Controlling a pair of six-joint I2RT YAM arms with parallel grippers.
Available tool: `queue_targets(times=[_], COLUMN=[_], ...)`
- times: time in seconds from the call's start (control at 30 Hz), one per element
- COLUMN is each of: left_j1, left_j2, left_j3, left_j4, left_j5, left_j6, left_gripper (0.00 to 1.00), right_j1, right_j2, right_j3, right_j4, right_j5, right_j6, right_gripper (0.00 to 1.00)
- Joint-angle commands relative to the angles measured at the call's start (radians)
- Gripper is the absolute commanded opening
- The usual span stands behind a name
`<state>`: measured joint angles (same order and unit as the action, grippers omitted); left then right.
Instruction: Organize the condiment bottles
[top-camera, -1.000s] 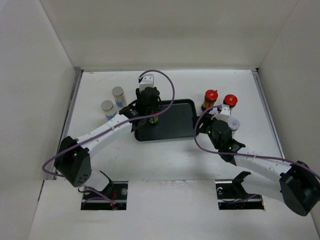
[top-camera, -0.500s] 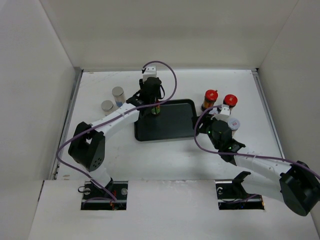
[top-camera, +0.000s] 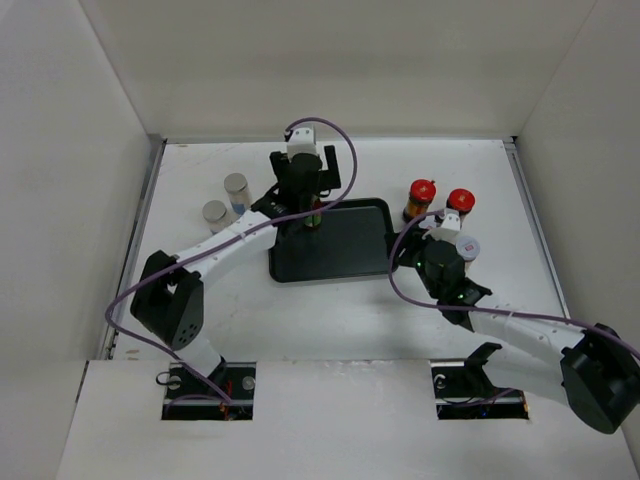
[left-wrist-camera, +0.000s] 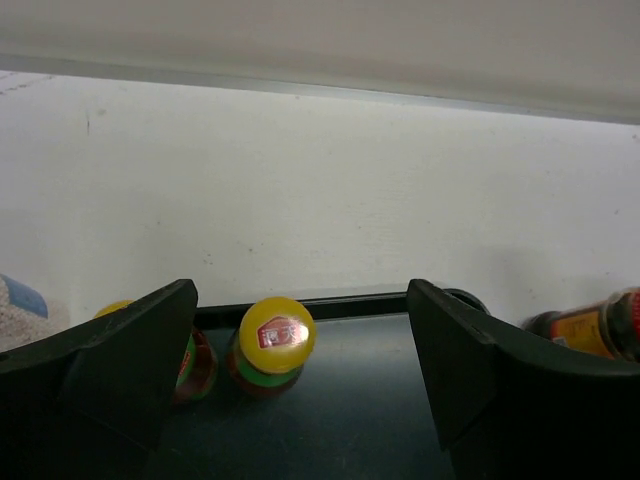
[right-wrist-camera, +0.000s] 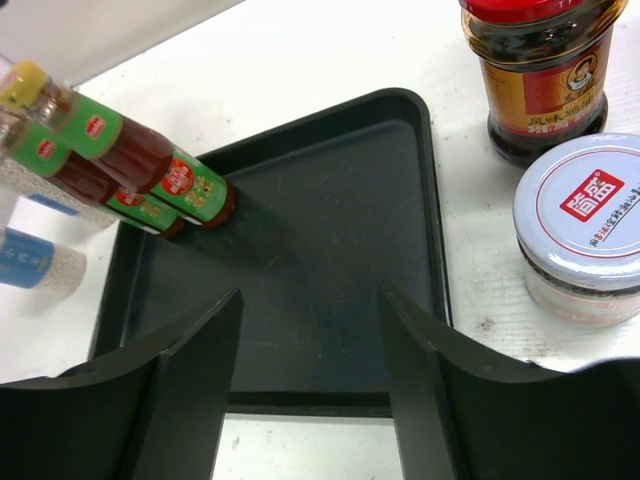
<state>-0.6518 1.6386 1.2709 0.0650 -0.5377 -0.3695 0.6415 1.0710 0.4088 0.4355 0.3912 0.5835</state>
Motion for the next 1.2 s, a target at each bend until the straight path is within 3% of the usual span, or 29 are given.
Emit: queue_targets(times=[0.0,0.07,0.13,0.27,0.3,0.4,0.47,0.6,0.73,0.87,1.17], left_j1=[-0.036,-0.064,-0.096,-0.148,-0.163,-0.208,-0.248,-0.289,-0.263,-0.213,-0.162], left_j2=[-0.123,-0.184,-0.267,-0.402,-0.436,-0.516,-0.545,-0.548,-0.552,-0.594,-0.574], left_j3=[-0.025,-0.068,-0.132,-0.257,-0.296,-0.433,-0.531,-0.701,-0.838,-0.95,-1.097], left_j4=[0.102,0.163,0.252,0.36,0.377,0.403,0.406,0.421,0.499,0.61,0.812], left_j5=[0.002,0.002,-0.007,-0.01,-0.014,-0.013,-0.021,-0.062,-0.084,-0.107,-0.127], left_j6=[0.012,0.026,0.049,0.084,0.086,0.066,0.032,-0.095,-0.216,-0.252,-0.31], left_gripper=[0.88,0.89,0.93,0.93,0.85,0.49,0.33,0.21,0.21,0.3,0.56], right_j1=[-0.01,-0.012,-0.007,-0.012,-0.016,-0.036,-0.042,-0.082,-0.145,-0.173,-0.177], right_j2=[-0.034,-0.043,-0.062,-0.092,-0.098,-0.111,-0.121,-0.131,-0.106,-0.046,0.15], right_j3=[-0.007,-0.005,-0.004,-0.011,-0.011,-0.002,0.018,0.035,0.059,0.096,0.242], right_j4=[0.048,0.042,0.034,0.017,0.005,-0.046,-0.108,-0.217,-0.302,-0.325,-0.35], right_j5=[-0.006,-0.009,0.003,0.041,0.054,0.092,0.112,0.228,0.268,0.276,0.282], right_j6=[0.001,-0.004,-0.013,-0.019,-0.017,-0.014,-0.013,-0.019,-0.016,-0.028,-0.111], right_gripper=[0.54,0.35,0.23,0.19,0.19,0.26,0.33,0.5,0.69,0.8,0.85])
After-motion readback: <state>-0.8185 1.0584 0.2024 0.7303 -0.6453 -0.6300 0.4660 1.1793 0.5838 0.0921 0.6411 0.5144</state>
